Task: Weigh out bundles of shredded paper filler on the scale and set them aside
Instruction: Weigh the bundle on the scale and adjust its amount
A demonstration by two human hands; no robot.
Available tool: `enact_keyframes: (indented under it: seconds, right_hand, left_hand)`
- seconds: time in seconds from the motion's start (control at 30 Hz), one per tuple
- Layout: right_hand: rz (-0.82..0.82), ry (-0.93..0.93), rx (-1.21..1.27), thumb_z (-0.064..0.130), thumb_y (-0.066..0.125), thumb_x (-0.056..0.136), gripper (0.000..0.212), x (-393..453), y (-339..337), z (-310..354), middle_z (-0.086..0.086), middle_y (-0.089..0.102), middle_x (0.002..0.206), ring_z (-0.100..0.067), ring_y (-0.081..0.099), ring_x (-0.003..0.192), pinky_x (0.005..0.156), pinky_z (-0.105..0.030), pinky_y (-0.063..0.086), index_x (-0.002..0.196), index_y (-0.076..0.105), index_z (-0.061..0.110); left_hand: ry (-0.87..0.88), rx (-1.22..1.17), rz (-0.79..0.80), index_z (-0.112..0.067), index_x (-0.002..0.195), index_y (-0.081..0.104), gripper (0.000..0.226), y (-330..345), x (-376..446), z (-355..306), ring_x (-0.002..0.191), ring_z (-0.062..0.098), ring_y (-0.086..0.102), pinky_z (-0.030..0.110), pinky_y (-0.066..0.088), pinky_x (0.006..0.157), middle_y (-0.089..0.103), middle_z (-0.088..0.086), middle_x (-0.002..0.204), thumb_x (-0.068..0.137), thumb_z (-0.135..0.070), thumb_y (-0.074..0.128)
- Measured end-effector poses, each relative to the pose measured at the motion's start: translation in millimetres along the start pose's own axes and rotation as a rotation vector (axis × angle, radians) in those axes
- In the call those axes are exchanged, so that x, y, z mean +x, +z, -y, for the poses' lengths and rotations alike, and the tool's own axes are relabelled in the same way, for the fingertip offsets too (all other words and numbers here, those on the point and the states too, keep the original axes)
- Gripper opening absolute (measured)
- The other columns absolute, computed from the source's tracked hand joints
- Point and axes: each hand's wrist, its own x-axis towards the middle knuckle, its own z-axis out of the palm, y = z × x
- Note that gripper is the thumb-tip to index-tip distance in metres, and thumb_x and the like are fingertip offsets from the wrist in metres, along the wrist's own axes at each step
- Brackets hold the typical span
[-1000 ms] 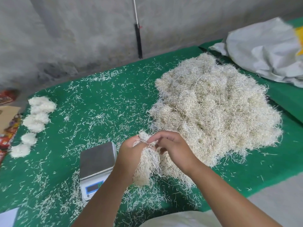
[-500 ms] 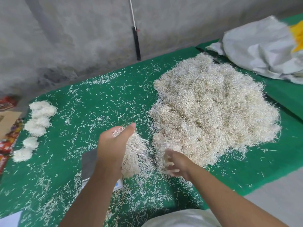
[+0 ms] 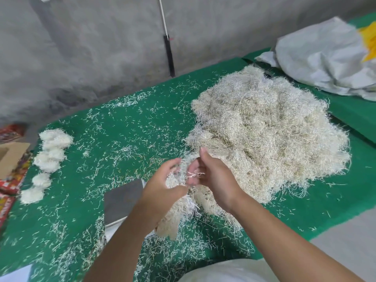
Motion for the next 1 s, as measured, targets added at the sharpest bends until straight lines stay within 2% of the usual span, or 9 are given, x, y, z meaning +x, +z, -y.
enact_keyframes:
  seconds: [0.13, 0.2, 0.3, 0.43, 0.53, 0.63, 0.8, 0.9, 1.0]
  right_hand:
    - [0.123, -0.030, 0.006, 0.076, 0.036, 0.102, 0.068, -2, 1, 4, -0.005, 0.069, 0.079, -0.021, 0.060, 0.073, 0.078, -0.037, 0.053, 0.091, 0.071, 0.018]
    - [0.061, -0.017, 0.047, 0.070, 0.039, 0.103, 0.064, -2, -5, -2, -0.006, 0.066, 0.076, -0.022, 0.058, 0.071, 0.075, -0.040, 0.054, 0.093, 0.069, 0.014]
    - [-0.028, 0.161, -0.014, 0.073, 0.046, 0.091, 0.061, -2, -19, -9, -0.002, 0.062, 0.069, -0.018, 0.057, 0.064, 0.077, -0.040, 0.055, 0.082, 0.063, 0.014]
    - [0.236, 0.550, 0.049, 0.088, 0.045, 0.086, 0.077, -7, -23, -19, -0.011, 0.074, 0.112, -0.025, 0.076, 0.097, 0.086, -0.041, 0.062, 0.118, 0.063, 0.020]
    - [0.361, 0.532, 0.372, 0.077, 0.055, 0.094, 0.055, -10, -9, -20, -0.013, 0.069, 0.136, -0.032, 0.068, 0.124, 0.104, -0.054, 0.055, 0.129, 0.073, 0.039]
    - [0.053, 0.543, 0.532, 0.053, 0.070, 0.095, 0.060, 3, -4, -26, -0.019, 0.043, 0.159, -0.036, 0.049, 0.142, 0.124, -0.057, 0.033, 0.150, 0.053, 0.034]
    - [-0.381, 0.472, 0.801, 0.025, 0.048, 0.111, 0.042, 52, -48, -4, -0.026, 0.067, 0.135, -0.041, 0.066, 0.125, 0.111, -0.063, 0.048, 0.146, 0.058, 0.005]
    - [-0.452, 0.336, 0.506, 0.034, 0.047, 0.111, 0.046, 76, -83, 19, -0.018, 0.051, 0.152, -0.041, 0.049, 0.139, 0.122, -0.071, 0.024, 0.156, 0.049, 0.027]
    - [-0.238, 0.449, -0.286, 0.057, 0.055, 0.104, 0.066, 82, -88, 25, -0.017, 0.054, 0.151, -0.035, 0.056, 0.131, 0.118, -0.059, 0.038, 0.152, 0.051, 0.013]
  left_hand:
    - [-0.043, -0.034, -0.001, -0.065, 0.114, 0.062, 0.040, 6, 3, -5, 0.092, -0.011, 0.062, 0.021, 0.040, 0.065, 0.066, -0.038, 0.097, 0.082, -0.047, 0.079]
    - [-0.116, -0.073, -0.120, -0.050, 0.111, 0.069, 0.028, -1, 5, -2, 0.063, 0.001, 0.066, 0.020, 0.047, 0.050, 0.070, -0.024, 0.072, 0.089, -0.036, 0.077]
    - [-0.163, -0.180, -0.264, -0.052, 0.109, 0.066, 0.031, -12, 6, 10, 0.040, 0.011, 0.035, 0.020, 0.034, 0.037, 0.047, -0.011, 0.041, 0.095, -0.024, 0.068]
    - [-0.215, -0.248, -0.241, -0.063, 0.091, 0.070, 0.047, -9, 2, 5, 0.047, 0.018, 0.052, 0.025, 0.042, 0.047, 0.064, -0.005, 0.055, 0.098, -0.018, 0.056]
    - [-0.279, -0.271, -0.066, -0.056, 0.090, 0.074, 0.050, 10, -2, -1, 0.058, 0.018, 0.070, 0.030, 0.054, 0.050, 0.078, 0.004, 0.079, 0.099, -0.011, 0.055]
    - [-0.289, -0.182, -0.049, -0.048, 0.110, 0.071, 0.037, 19, -6, 8, 0.061, 0.012, 0.065, 0.027, 0.049, 0.057, 0.077, 0.001, 0.094, 0.098, -0.015, 0.060]
    - [-0.322, -0.263, -0.291, -0.027, 0.105, 0.075, 0.028, -26, 0, 25, 0.073, 0.029, 0.059, 0.043, 0.051, 0.065, 0.068, 0.032, 0.094, 0.103, -0.013, 0.051]
    - [-0.326, -0.293, -0.546, -0.013, 0.102, 0.067, 0.018, -61, -2, 29, 0.078, 0.023, 0.058, 0.039, 0.050, 0.076, 0.065, 0.015, 0.091, 0.098, -0.016, 0.050]
    - [-0.383, -0.368, -0.606, -0.013, 0.123, 0.059, 0.044, -68, -6, 25, 0.107, 0.028, 0.054, 0.053, 0.041, 0.096, 0.056, 0.009, 0.120, 0.088, -0.040, 0.055]
